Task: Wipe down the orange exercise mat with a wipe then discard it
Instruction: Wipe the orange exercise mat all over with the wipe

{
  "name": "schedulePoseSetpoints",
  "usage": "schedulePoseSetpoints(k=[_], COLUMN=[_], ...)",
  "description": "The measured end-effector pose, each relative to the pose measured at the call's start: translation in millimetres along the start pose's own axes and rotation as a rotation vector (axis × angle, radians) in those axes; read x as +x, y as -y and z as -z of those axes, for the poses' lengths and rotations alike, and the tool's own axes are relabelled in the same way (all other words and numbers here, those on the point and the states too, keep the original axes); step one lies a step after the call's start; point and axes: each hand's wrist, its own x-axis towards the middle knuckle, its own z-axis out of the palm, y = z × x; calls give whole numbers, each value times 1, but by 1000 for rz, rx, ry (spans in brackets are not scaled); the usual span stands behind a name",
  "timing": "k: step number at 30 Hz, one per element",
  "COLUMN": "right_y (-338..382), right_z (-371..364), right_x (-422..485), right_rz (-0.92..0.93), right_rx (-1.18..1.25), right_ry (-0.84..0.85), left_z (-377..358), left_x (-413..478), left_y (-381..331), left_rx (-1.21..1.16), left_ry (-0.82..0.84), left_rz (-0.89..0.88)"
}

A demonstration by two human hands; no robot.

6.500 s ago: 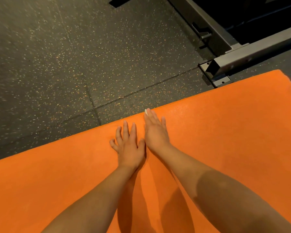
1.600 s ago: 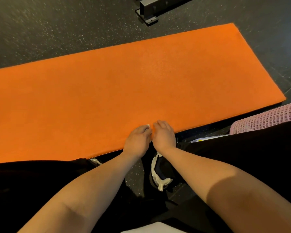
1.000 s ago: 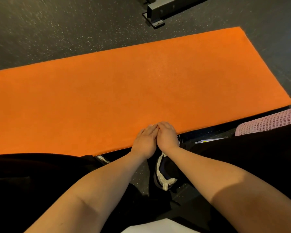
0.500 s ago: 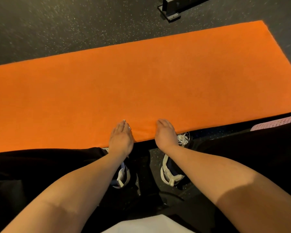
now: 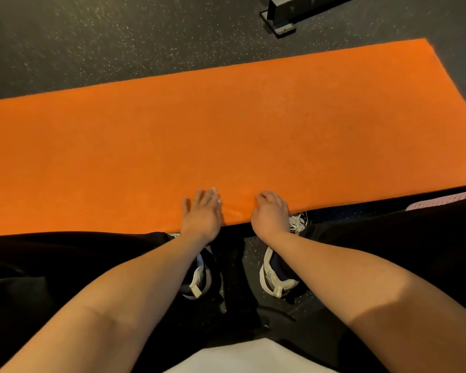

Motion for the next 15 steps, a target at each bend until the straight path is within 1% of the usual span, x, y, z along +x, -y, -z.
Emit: schedulePoseSetpoints(k=[1,3,6,7,10,12,15], right_y=[2,3,8,10,21,33,49], right_z=[0,0,2,3,6,10,19], right_x=[0,0,2,4,13,18,22], right_rz=[11,26,42,45,51,34,-88], right_rx=[-10,-20,-9,-3,71,264,693], right_ry=[10,30,49,52,76,119,153], left_z=[5,13,16,16,20,28,39], left_x=[3,5,10,13,23,24,20], left_y=[10,16,4,1,-12,-22,-36], left_rx=[-9,-36,-73,-126,-389,-564,-883], left_ry=[19,53,11,-22,-75,-92,-103], left_rz=[47,85,122,106,-53,-83,-13])
